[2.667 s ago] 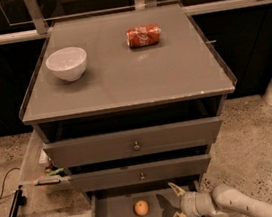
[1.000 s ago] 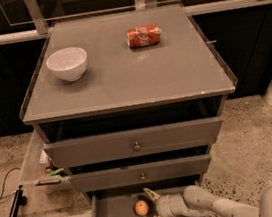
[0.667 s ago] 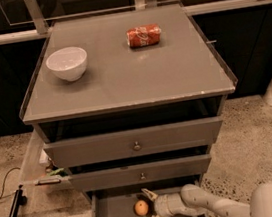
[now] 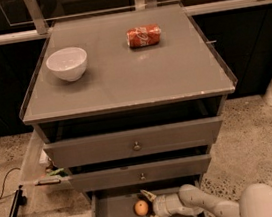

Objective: Pick orange from bottom drawer and place on counter

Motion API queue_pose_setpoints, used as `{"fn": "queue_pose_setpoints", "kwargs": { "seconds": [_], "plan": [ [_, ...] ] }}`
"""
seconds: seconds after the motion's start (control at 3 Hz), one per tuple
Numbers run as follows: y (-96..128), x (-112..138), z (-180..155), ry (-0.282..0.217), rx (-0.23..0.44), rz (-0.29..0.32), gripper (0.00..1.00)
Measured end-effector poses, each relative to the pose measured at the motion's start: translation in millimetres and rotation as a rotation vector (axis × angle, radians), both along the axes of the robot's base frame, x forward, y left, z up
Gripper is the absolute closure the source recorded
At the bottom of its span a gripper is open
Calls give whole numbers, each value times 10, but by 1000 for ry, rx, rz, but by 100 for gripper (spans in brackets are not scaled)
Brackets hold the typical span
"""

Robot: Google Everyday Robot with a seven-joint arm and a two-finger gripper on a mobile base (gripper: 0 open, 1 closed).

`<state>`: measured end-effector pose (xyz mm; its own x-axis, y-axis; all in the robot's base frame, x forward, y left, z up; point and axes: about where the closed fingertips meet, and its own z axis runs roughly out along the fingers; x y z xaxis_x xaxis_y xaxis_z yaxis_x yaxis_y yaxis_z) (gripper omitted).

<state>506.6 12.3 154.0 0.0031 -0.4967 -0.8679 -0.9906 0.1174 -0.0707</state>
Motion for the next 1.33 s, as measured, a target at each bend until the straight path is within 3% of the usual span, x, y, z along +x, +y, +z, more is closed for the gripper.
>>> {"fn": "queue_pose_setpoints", "kwargs": {
  "seconds": [0.33, 0.67, 1.33],
  "plan": [
    [65, 36, -110, 26, 12, -5, 0],
    [71, 47, -125, 29, 14, -7, 13],
    [72, 46, -126, 29, 14, -7, 61]
  ]
}}
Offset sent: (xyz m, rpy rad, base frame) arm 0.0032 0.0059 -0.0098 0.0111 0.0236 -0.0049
